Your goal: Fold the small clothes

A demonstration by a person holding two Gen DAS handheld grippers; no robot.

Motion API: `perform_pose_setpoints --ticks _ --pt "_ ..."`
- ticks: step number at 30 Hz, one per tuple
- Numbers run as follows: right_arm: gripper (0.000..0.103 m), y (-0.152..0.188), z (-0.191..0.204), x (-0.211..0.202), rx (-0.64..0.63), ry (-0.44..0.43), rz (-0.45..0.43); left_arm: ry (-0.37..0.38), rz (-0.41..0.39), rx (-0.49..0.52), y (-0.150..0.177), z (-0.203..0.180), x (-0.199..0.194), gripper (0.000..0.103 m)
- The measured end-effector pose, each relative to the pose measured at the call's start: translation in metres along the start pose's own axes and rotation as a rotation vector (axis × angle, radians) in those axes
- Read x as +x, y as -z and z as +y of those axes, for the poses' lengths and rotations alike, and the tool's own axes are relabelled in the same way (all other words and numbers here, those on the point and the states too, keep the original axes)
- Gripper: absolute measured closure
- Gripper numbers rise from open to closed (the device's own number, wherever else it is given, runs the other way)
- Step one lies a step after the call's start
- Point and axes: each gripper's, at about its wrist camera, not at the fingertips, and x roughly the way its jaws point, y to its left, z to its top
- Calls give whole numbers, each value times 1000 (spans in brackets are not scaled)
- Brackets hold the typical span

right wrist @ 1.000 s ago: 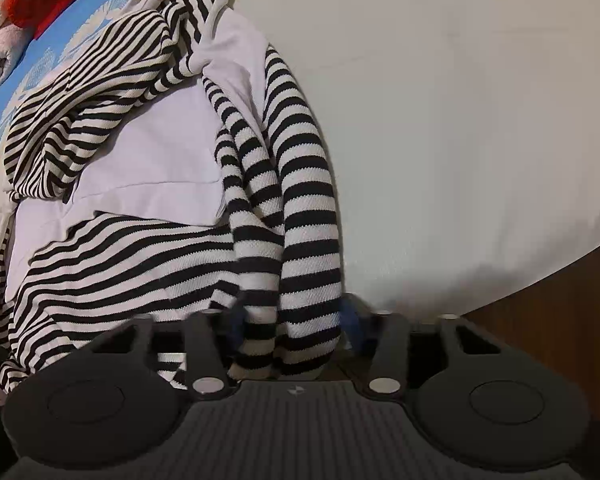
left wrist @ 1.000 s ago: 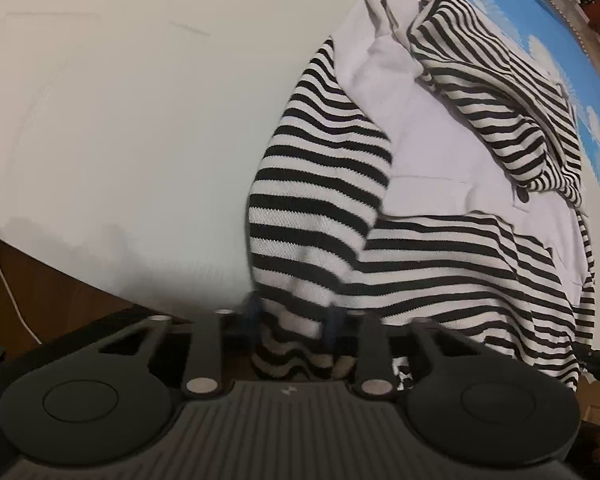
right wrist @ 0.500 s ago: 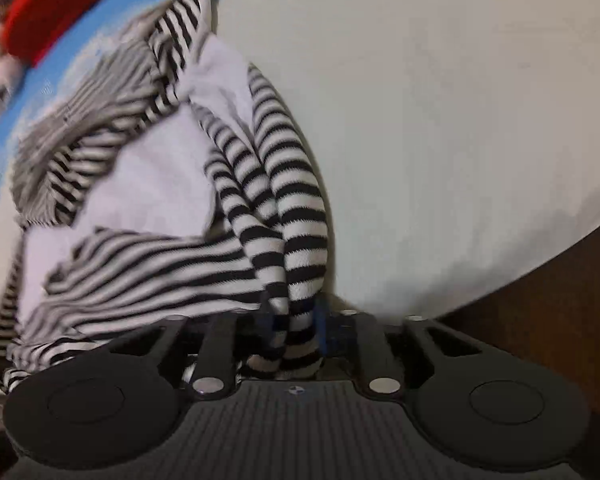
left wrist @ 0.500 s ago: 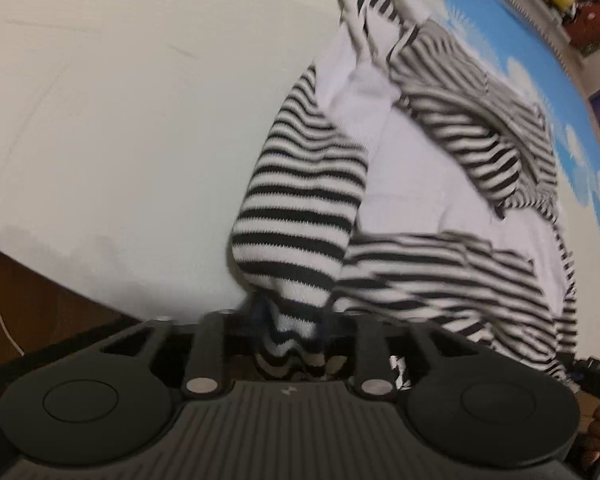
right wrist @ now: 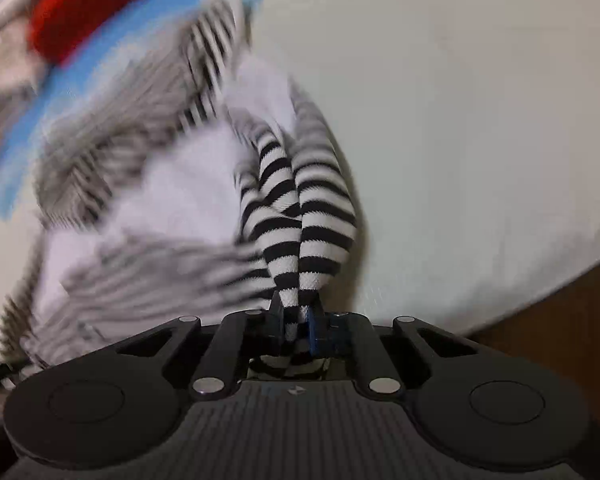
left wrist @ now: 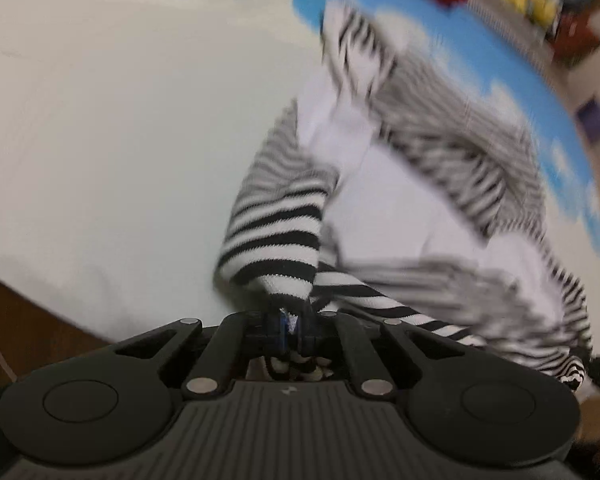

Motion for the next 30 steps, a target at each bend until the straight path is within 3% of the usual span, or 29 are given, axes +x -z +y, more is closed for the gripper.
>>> perform_pose_setpoints --ticks 2,5,7,9,16,17,18,20,24,30 --pt "93 -3 -6 -6 40 -5 -36 15 -10 -27 -2 3 -2 97" --pt "91 0 -12 12 52 59 76 -11 105 -24 2 5 14 93" --pt "82 6 -9 25 16 113 156 -42 155 7 6 1 24 84" --pt "71 12 -3 29 -38 143 172 -64 163 40 9 -2 27 79" --pt "71 14 -2 30 -69 142 182 -79 170 47 12 -2 29 77" --pt "73 13 -3 29 -67 137 182 -81 168 55 13 -3 28 77" --pt "84 13 -3 29 -65 126 181 -81 166 60 12 -5 31 78" --pt "93 12 -2 26 -60 106 159 -63 149 55 12 -6 30 96" --pt "95 7 -2 10 -32 66 74 -31 65 70 10 -12 13 97" --pt "96 -7 2 -31 -26 -52 -63 43 -60 171 1 -30 -36 97"
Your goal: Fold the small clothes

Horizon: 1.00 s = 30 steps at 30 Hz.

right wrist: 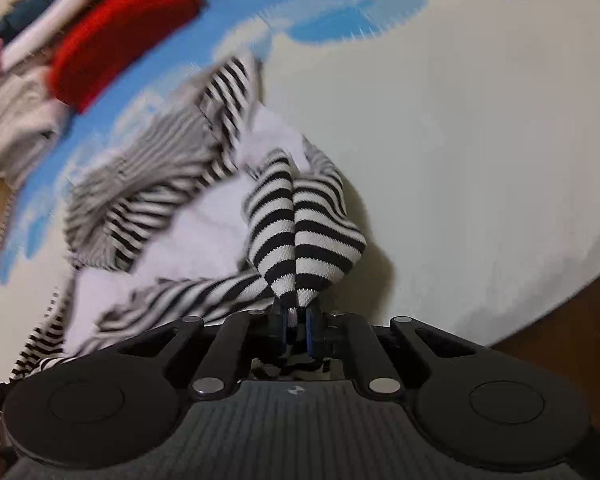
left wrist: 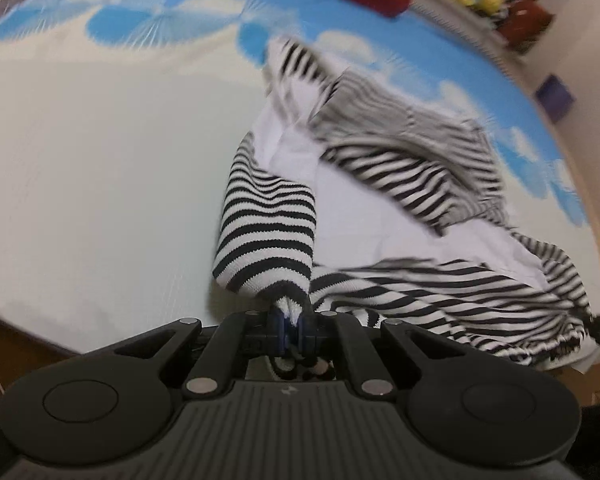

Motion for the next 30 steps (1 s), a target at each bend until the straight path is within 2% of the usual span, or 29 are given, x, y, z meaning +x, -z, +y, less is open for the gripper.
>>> perform_pose_setpoints --ticks 3,5,8,13,17,22,26,30 --pt "96 -8 -1 -31 27 -90 -60 54 -38 -16 -4 0 -28 98" --pt "96 -10 -3 -54 45 -123 -93 100 -55 -34 -6 2 -47 98" --pt "96 -9 -9 -82 72 -158 -125 119 -64 -38 -6 4 -71 98" --pt "96 -8 -14 -95 93 -143 -59 145 -34 -79 -14 9 -76 97" --pt "96 -25 -14 -63 123 -99 -2 135 1 -113 -45 12 -46 97" --pt "96 -88 -3 2 153 -72 10 96 26 -243 -112 24 24 97" --pt "96 -143 13 60 148 -79 -33 70 26 -304 -161 29 76 97" --pt "96 -167 17 108 120 -84 -86 69 3 -318 -181 36 116 97"
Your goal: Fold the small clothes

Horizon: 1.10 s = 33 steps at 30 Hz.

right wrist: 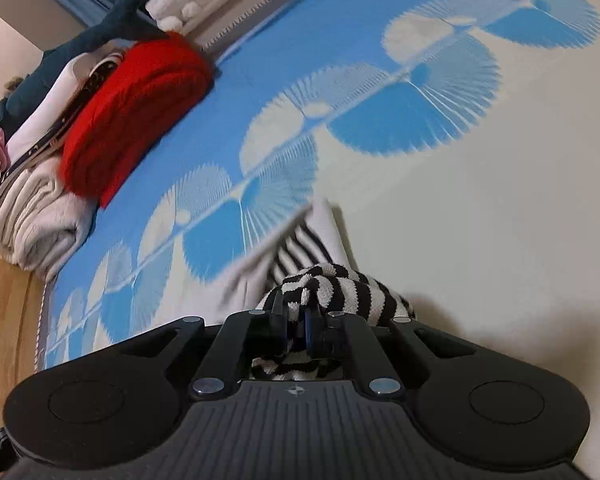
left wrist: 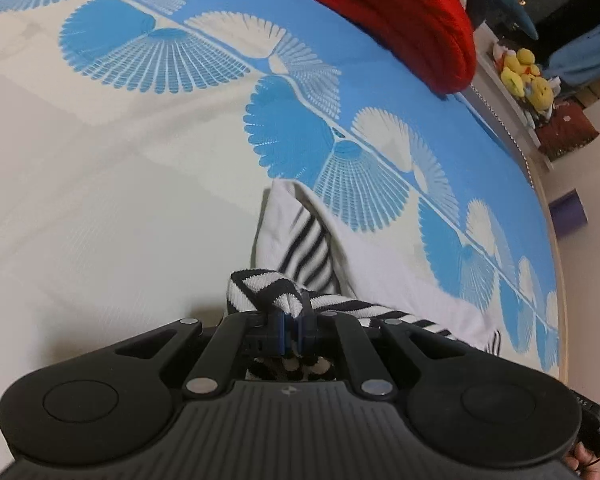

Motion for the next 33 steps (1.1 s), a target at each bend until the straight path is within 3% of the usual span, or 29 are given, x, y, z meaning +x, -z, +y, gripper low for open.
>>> perform_pose_setpoints --ticks 3,6,9,12,14,17,19,21,23,25,27,33 --pt "96 -12 1 32 14 30 33 6 44 -75 -14 3 19 97" --pt "96 -24 9 57 -42 54 42 11 45 -78 -30 -1 31 96" --pt "95 -33 6 73 1 48 62 39 82 -115 -41 5 37 93" --pt "90 -41 0 82 69 34 82 71 83 -110 -50 10 29 81" --pt "89 -44 0 83 68 2 79 62 40 -86 -51 11 16 62" --pt "85 -47 -1 76 32 -9 68 59 -14 -50 -55 19 -3 60" --pt "78 -50 -2 64 -7 10 26 55 -32 12 -54 19 -13 60" --pt "70 -53 -5 49 -53 21 -24 41 -37 110 -49 15 -20 51" --pt "65 -53 -7 36 -113 32 -61 23 -30 244 -38 7 -23 32" --pt "60 -50 -5 29 -234 48 -68 -24 -13 399 -21 -3 -21 22" --pt "47 -39 0 29 -395 70 -33 -64 24 499 -5 -9 -12 22" --pt "47 -1 19 52 -738 120 87 -112 79 706 25 -32 13 21"
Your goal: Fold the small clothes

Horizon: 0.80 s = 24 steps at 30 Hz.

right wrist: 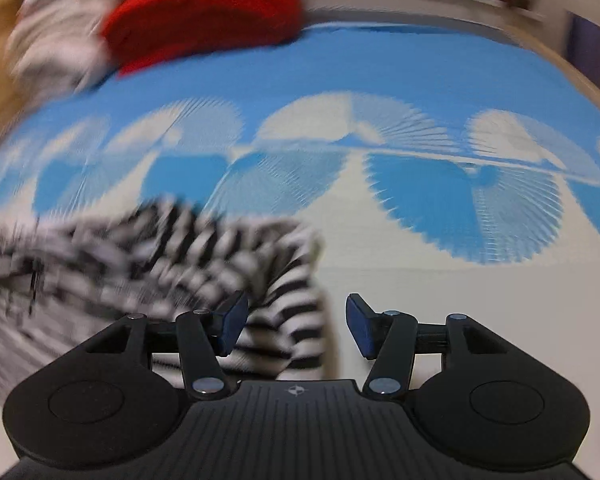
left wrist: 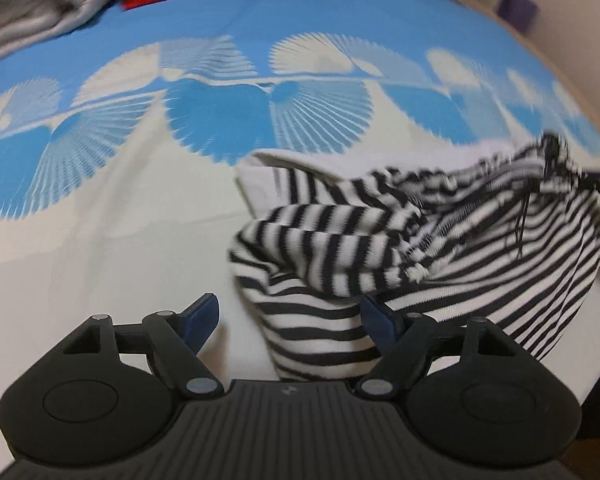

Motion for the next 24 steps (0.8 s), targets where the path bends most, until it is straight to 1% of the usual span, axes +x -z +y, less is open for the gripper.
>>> perform_pose_setpoints --ticks 1,2,4,5,7,9,13,16,18,19,20,21,23,24 --pt "47 1 8 5 -58 23 14 -11 5 14 -2 -4 5 21" --pt "47 0 15 10 -101 41 27 -38 -3 19 -5 -8 9 21" --pt "47 -3 25 18 -167 79 32 -87 -37 -12 -16 -8 13 21" --pt "47 -6 28 21 -178 94 20 -94 -57 -34 -22 -8 13 21" --pt "47 -16 29 25 -164 106 -14 -116 -112 -80 -33 -7 11 21" --pt "47 -26 26 28 -124 104 -48 -128 -139 -104 -46 -9 12 22" --pt "47 -41 21 42 -70 79 -71 -137 -148 -111 -61 -13 21 22" --pt "47 -45 24 52 -84 54 -67 -132 -154 -110 -65 -14 26 22" --pt "47 -47 28 59 -98 58 -61 -127 -152 -121 -68 -11 34 24" --pt "47 -47 29 62 -103 62 -58 -120 -151 -122 -69 -11 37 31" --pt "48 -47 32 62 -113 65 -57 -110 -149 -119 -69 -11 40 42" --pt "51 -46 35 63 -129 70 -62 -101 -143 -115 -69 -11 43 50" --pt "55 -47 37 64 -148 84 -67 -85 -135 -125 -72 -9 48 97" --pt "71 -48 37 64 -140 74 -72 -82 -137 -144 -73 -6 48 99"
